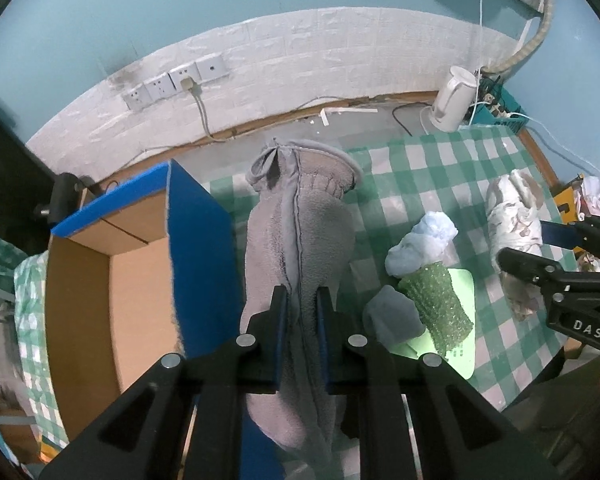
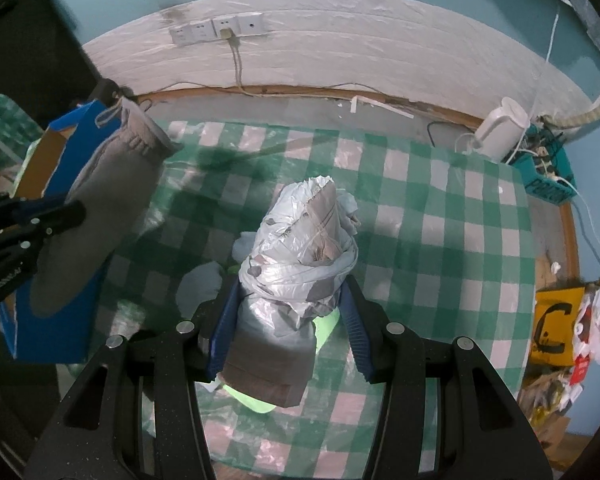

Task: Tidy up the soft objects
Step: 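Carry the grey cloth and the wrapped bundle into the box and release both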

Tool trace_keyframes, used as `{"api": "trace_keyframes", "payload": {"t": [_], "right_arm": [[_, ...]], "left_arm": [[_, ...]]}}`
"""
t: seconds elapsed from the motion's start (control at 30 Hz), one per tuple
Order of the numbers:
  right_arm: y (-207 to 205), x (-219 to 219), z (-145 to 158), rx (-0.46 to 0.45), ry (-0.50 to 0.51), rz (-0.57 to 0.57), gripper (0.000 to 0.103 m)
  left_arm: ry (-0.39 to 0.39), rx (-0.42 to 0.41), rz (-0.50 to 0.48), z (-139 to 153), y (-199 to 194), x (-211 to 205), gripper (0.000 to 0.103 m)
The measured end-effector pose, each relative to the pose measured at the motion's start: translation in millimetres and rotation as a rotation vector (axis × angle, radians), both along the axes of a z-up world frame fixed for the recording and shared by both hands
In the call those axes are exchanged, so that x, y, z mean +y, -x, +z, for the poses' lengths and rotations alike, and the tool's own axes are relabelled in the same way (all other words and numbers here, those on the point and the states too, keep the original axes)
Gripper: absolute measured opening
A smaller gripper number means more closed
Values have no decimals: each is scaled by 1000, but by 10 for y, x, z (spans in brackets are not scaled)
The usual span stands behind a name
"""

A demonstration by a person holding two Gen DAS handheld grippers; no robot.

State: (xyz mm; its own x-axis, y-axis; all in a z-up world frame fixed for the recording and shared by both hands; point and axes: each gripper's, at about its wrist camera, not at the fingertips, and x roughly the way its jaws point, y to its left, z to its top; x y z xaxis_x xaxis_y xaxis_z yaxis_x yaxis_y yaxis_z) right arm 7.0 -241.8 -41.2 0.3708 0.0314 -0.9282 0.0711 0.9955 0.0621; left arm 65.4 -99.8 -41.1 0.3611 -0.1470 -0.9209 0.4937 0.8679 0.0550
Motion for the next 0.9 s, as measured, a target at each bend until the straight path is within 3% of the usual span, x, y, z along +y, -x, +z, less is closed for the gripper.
{"api": "trace_keyframes", "payload": {"t": [0.4,0.9], "right_arm": [[-100,241,246,-35,-5,56,50],[-325,1010,519,-74,-3,205,50]], "left_arm": [[38,-70,18,415,104,249,13],[92,-128,109,692,139,835,12]]}}
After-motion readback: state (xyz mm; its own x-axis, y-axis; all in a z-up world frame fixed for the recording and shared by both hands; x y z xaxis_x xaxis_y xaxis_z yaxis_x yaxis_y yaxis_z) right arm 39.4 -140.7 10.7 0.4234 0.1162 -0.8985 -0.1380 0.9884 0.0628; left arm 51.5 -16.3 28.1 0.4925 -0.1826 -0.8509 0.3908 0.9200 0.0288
